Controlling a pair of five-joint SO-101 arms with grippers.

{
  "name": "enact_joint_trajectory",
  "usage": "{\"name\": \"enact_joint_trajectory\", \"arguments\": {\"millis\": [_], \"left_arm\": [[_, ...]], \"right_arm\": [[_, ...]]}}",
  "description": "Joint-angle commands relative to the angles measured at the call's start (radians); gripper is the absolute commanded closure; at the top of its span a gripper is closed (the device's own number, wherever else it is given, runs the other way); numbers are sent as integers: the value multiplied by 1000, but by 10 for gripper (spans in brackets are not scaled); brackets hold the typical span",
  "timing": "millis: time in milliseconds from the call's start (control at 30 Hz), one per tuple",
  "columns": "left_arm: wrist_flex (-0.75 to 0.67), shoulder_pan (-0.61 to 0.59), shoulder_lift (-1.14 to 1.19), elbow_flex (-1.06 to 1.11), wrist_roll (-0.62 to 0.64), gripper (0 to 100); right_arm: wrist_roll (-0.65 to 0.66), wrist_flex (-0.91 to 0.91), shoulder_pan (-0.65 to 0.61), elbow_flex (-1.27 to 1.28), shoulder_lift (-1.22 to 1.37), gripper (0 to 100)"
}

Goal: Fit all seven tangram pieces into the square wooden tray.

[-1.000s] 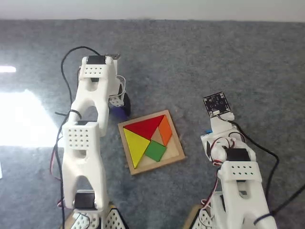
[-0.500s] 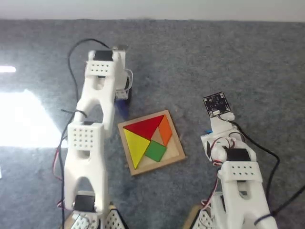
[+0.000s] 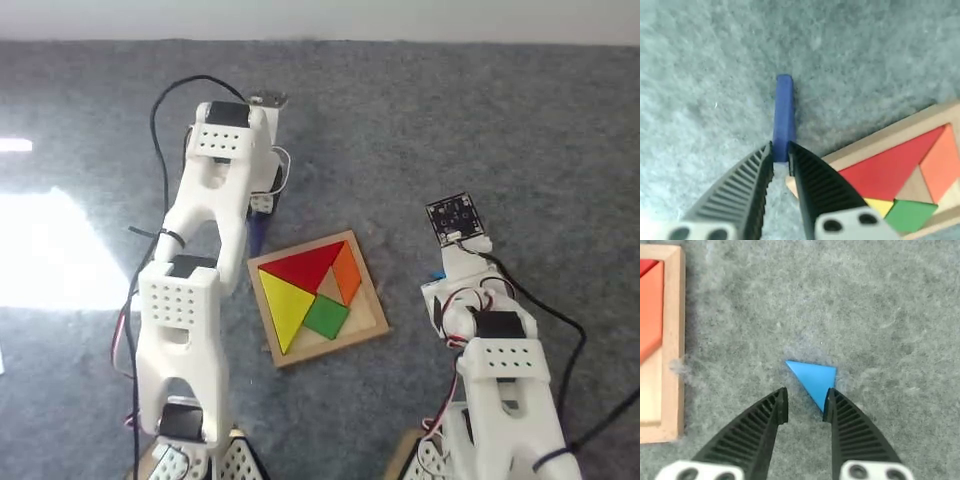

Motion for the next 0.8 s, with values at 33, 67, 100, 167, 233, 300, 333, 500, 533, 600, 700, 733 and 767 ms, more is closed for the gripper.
{"name": "enact_joint_trajectory", "arguments": {"millis": [33,67,100,167,233,300,333,500,533,600,700,733,767], "left_arm": [[8,-3,15,25,-20,988],[5,-5,29,27,-20,987],[5,-6,46,27,-20,987],[5,-6,77,25,-23,987],[-2,-8,103,25,-23,987],[-9,-8,126,25,-25,980],[-11,-8,133,25,-23,975],[-5,0,146,24,-26,940],[-5,2,149,24,-26,940],[-6,6,149,25,-26,940],[-3,21,149,25,-28,939],[-3,32,149,25,-28,938],[-3,41,147,25,-28,938]], "right_arm": [[12,-12,-4,-6,-30,863],[12,-12,-4,-6,-30,863],[12,-12,-4,-6,-30,863],[12,-12,-4,-6,-30,863],[12,-12,-4,-6,-30,863],[12,-12,-4,-6,-30,863],[12,-12,-4,-6,-30,863],[12,-12,-4,-6,-30,863],[12,-12,-4,-6,-30,863],[12,-12,-4,-6,-30,863],[12,-12,-4,-6,-30,863],[12,-12,-4,-6,-30,863],[12,-12,-4,-6,-30,863]]}}
